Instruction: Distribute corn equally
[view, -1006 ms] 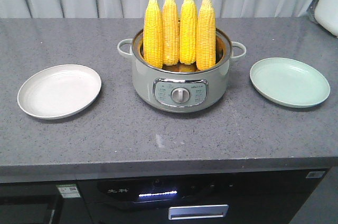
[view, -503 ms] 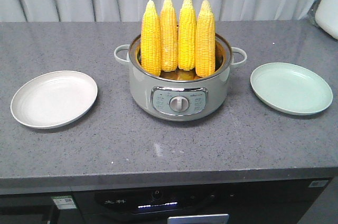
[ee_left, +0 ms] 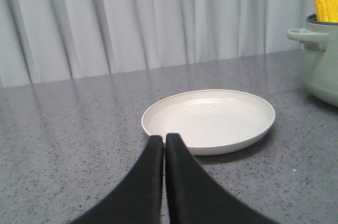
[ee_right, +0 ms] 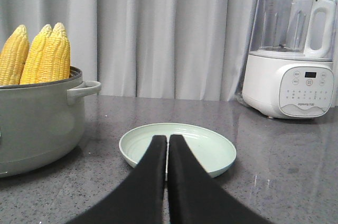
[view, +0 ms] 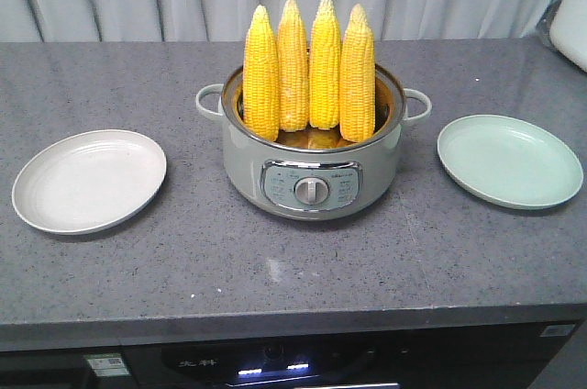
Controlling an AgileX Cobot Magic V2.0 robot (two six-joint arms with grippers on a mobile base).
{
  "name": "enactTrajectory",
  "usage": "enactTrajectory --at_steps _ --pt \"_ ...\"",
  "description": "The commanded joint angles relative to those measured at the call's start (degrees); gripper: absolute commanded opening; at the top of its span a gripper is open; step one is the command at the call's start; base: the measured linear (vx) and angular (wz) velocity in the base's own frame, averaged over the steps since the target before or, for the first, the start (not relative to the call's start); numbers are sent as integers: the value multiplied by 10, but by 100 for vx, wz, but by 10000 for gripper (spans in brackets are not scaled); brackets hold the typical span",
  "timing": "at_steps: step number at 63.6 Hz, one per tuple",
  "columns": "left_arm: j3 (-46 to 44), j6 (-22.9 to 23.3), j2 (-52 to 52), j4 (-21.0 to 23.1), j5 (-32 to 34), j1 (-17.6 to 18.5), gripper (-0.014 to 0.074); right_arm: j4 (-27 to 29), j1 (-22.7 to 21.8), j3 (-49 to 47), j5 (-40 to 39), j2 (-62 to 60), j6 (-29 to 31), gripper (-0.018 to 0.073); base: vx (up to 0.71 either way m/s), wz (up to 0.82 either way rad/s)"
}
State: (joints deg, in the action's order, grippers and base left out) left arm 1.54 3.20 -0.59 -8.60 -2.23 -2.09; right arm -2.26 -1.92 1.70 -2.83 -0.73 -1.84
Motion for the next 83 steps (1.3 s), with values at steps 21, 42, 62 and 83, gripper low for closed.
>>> enactTrajectory --at_steps 21,42,62,83 --pt "2 3 -9 5 45 -1 -7 -5 -4 5 -45 -2 5 -4 3 0" --pt "2 3 -9 5 45 -1 -7 -5 -4 5 -45 -2 5 -4 3 0" --pt "2 3 -9 5 45 -1 -7 -5 -4 5 -45 -2 5 -4 3 0" --pt "2 3 -9 5 45 -1 -7 -5 -4 5 -45 -2 5 -4 3 1"
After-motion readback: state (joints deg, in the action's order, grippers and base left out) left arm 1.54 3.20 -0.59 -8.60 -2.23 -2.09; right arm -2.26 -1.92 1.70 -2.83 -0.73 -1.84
